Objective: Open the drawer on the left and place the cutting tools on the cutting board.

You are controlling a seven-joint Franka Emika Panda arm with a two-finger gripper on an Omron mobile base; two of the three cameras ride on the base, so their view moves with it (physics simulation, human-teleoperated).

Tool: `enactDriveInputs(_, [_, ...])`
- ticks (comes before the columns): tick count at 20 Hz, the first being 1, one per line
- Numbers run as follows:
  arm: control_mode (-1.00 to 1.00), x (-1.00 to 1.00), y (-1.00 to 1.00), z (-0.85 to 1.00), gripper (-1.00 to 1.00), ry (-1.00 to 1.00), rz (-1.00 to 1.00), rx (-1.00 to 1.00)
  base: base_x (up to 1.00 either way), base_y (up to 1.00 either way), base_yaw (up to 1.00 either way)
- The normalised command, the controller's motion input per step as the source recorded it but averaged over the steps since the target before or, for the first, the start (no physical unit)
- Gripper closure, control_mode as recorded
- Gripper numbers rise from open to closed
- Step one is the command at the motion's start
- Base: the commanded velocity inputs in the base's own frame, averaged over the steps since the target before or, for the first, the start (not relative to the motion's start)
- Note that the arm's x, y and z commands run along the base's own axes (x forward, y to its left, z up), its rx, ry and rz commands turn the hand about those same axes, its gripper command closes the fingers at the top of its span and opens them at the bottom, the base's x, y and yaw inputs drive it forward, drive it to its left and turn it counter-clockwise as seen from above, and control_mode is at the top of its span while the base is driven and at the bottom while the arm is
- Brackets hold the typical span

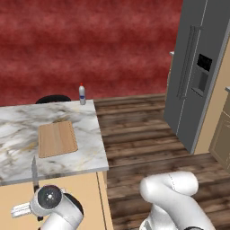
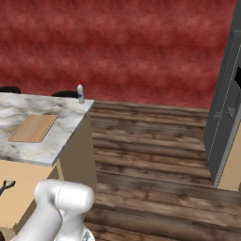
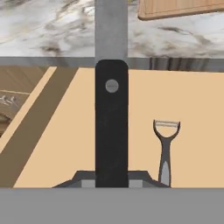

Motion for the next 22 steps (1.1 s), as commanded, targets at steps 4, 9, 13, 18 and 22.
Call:
enactDriveInputs(4, [-1.00, 0.37, -0.50, 1.00, 1.00, 0.01, -0.11, 0.05, 0.00, 0.00, 0.00])
enactDriveInputs(9, [-1.00, 0.60, -0.51, 1.00, 1.00, 0.04, -0.14, 0.00, 0.00, 0.00, 0.00])
enactDriveInputs(13, [-1.00, 0.93, -0.52, 0.99, 1.00, 0.13, -0.14, 0.00, 0.00, 0.00, 0.00])
enactDriveInputs(18, [-1.00, 1.00, -0.25, 0.54, 1.00, 0.15, -0.13, 0.00, 0.00, 0.00, 0.00])
enactDriveInputs(22, [-1.00, 0.38, -0.01, 0.00, 1.00, 0.01, 0.00, 0.00, 0.00, 0.00, 0.00])
